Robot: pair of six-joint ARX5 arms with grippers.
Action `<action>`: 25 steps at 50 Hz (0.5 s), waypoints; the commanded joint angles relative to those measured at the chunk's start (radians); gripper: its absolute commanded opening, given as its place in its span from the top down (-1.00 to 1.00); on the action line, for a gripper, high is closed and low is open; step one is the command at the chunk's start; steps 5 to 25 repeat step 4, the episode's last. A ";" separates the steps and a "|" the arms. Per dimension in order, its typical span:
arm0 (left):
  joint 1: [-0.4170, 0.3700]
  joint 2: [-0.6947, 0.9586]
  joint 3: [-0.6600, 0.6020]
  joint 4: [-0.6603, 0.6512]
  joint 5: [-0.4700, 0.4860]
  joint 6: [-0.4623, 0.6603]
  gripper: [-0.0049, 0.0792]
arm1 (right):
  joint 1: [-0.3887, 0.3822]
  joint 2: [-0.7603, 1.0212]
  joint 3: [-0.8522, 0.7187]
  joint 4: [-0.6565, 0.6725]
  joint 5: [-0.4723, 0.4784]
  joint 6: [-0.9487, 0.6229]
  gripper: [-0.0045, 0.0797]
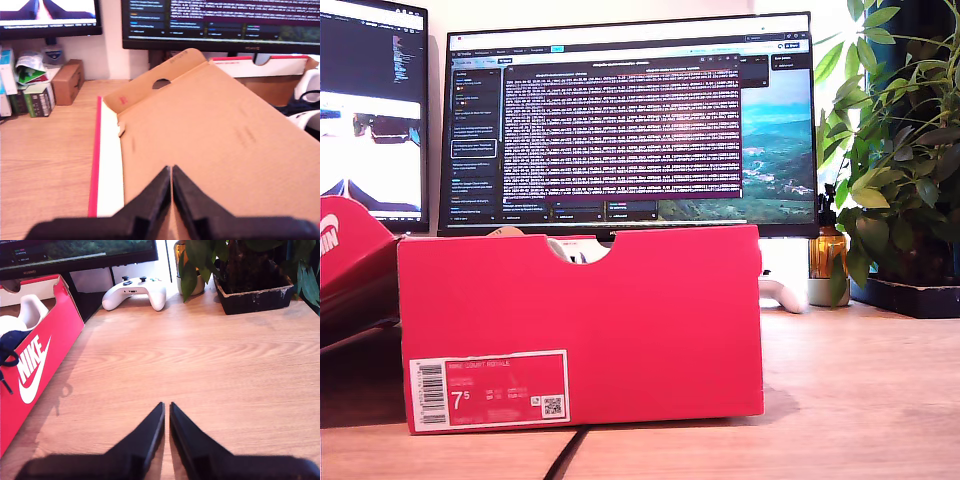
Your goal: Pack the blue shoes by picking the first shoe and placing it inside the red shoebox, left side, then picking and rotating the second shoe and placing it in the shoebox
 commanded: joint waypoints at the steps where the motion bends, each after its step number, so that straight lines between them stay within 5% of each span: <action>1: -0.001 -0.008 -0.031 -0.021 -0.004 -0.003 0.93 | 0.003 -0.006 -0.016 0.010 -0.003 0.002 0.92; 25: -0.001 -0.008 -0.030 -0.027 -0.003 -0.008 0.93 | 0.003 -0.006 -0.016 0.010 -0.003 0.002 0.92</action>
